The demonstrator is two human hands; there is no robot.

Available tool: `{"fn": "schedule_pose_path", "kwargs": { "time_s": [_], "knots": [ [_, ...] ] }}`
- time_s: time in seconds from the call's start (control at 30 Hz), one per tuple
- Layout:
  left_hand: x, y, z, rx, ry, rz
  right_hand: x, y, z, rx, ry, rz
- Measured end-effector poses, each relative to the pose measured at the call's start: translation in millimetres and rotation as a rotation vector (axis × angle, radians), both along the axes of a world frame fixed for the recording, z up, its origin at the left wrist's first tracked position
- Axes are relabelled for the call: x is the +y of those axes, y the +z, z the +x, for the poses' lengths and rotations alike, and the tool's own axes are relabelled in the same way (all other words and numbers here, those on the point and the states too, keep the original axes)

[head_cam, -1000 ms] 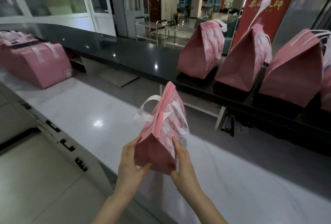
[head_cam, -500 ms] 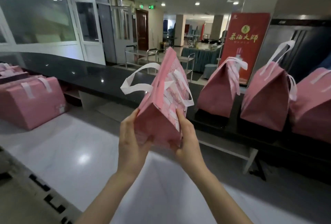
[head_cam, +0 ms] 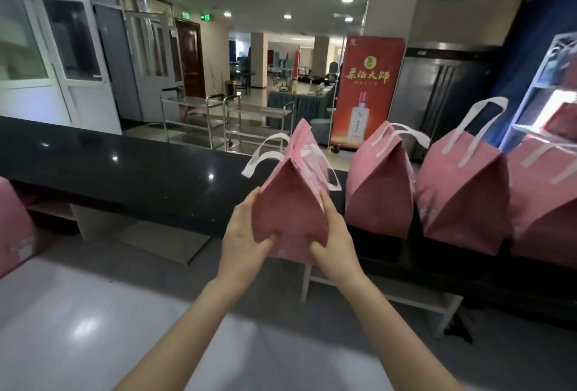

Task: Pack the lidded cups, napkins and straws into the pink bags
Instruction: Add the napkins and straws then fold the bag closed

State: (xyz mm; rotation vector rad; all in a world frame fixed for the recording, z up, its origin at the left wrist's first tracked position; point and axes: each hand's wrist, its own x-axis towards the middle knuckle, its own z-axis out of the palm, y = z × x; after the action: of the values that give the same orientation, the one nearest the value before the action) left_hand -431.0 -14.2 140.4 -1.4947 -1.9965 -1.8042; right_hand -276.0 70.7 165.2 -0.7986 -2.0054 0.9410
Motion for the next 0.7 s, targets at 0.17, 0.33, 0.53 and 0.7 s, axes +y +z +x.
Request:
{"fn": "schedule_pose_path", "kwargs": {
  "time_s": [0.17, 0.33, 0.53, 0.7],
  "knots": [
    [41, -6, -22, 0.010, -0.037, -0.040, 37, -8, -21, 0.009, -0.057, -0.005],
    [90, -10, -44, 0.051, -0.017, -0.127, 82, -12, -45, 0.000, -0.090, -0.012],
    [141, -12, -60, 0.084, 0.028, -0.146, 128, -19, -70, 0.037, -0.141, 0.003],
    [166, -18, -70, 0.083, 0.052, -0.131, 150, -24, -83, 0.057, -0.151, 0.012]
  ]
}}
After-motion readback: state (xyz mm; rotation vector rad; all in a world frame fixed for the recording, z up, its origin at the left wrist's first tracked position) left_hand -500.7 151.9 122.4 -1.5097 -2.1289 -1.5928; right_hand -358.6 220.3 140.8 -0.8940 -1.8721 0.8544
